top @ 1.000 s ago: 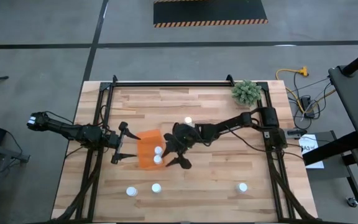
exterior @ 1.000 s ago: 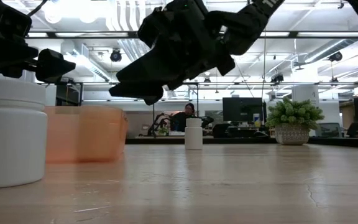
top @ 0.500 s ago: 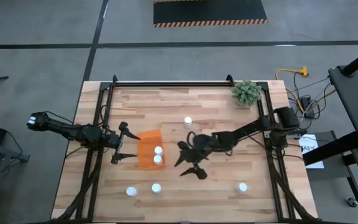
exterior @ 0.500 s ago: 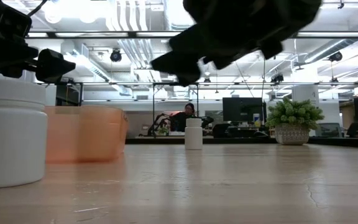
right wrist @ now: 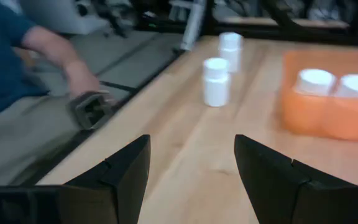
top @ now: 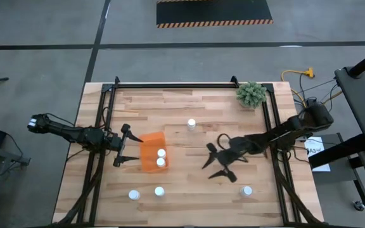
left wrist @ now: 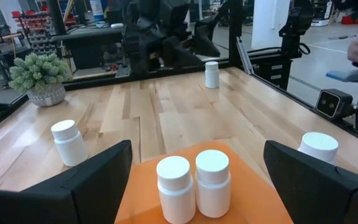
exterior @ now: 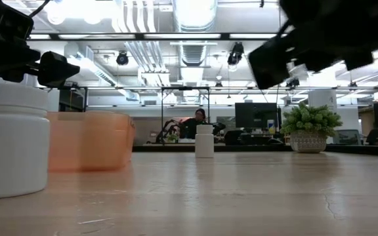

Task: Pick and place pill bottles into a basket
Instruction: Put the white medicine bottle into the orange bin

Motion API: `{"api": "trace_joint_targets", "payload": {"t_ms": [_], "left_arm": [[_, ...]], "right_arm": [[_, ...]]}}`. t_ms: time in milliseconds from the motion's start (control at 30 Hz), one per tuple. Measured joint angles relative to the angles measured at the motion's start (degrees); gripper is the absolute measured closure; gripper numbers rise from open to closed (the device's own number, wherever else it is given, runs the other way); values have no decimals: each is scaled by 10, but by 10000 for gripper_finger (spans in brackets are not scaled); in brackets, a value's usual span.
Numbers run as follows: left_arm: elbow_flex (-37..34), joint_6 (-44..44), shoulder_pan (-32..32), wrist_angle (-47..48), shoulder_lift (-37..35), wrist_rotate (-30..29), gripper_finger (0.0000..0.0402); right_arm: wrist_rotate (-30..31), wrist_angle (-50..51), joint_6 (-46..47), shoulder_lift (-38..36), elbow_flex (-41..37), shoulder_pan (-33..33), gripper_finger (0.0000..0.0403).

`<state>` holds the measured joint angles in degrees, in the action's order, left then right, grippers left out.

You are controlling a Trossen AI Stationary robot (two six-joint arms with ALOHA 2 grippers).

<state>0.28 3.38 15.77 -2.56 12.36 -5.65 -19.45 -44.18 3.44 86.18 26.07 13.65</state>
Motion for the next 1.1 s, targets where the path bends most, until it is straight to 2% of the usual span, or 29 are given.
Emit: {"api": "trace_joint_targets", "payload": {"t_ms": [167, 267, 833, 1100], "left_arm": [[0, 0, 0, 1, -1, 0, 56], [0, 0, 0, 1, 0, 0, 56], [0, 0, 0, 1, 1, 0, 56], [0, 0, 0, 1, 1, 0, 56]], "right_arm": [[-52, -107, -5, -35, -81, 5, 181], [-62, -137, 4, -53, -118, 5, 181], [-100, -137, 25, -74, -221, 7, 181], [-193, -214, 19, -78, -257, 11, 181]]}}
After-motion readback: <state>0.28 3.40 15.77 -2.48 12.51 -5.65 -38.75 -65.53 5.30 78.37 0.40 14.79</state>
